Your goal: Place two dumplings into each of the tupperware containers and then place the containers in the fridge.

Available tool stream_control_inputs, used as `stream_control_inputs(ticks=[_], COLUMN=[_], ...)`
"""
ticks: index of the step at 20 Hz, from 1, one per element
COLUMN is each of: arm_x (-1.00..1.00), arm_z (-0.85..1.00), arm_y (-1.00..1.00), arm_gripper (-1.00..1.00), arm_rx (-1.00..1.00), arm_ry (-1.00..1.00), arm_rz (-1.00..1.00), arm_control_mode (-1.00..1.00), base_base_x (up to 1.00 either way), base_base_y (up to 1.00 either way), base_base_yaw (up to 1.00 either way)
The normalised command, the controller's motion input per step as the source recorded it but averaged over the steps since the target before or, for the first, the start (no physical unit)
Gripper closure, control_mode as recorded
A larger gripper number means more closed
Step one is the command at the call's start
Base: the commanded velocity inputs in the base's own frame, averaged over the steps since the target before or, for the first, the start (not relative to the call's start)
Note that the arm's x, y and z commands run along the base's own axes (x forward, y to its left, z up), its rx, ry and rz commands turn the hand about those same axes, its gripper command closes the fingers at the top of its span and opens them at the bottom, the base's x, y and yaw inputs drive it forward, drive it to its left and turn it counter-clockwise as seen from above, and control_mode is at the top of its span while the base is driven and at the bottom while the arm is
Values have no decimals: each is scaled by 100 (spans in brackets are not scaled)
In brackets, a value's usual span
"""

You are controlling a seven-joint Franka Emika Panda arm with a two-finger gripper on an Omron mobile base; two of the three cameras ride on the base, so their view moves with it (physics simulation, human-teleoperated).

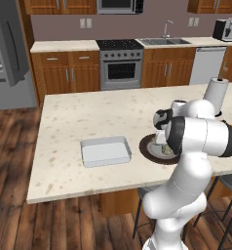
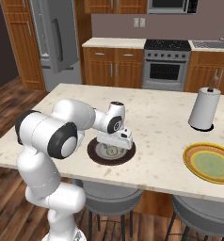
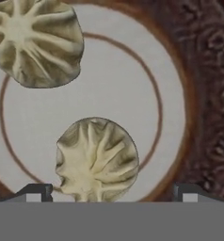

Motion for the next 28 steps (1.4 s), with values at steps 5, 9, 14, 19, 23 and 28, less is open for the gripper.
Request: stream_control_inputs(ticks=[5, 9, 14, 19, 23, 28], arm_x=[0, 0, 0, 0, 0, 0], arm_z=[-1, -8, -15, -29, -27, -11], arm_y=[12, 18, 2, 0, 0, 0], arm_gripper=[-100, -100, -100, -100, -100, 100], arm_rx=[0, 0, 0, 0, 0, 0], arm_ry=[-6, -1, 0, 0, 0, 1], arm_rz=[0, 0, 0, 0, 0, 0], arm_control_mode=[-100, -100, -100, -100, -100, -100], base_base_x=[0, 0, 0, 0, 0, 0], base_base_y=[0, 0, 0, 0, 0, 0], base_base_yaw=[0, 0, 0, 0, 0, 0])
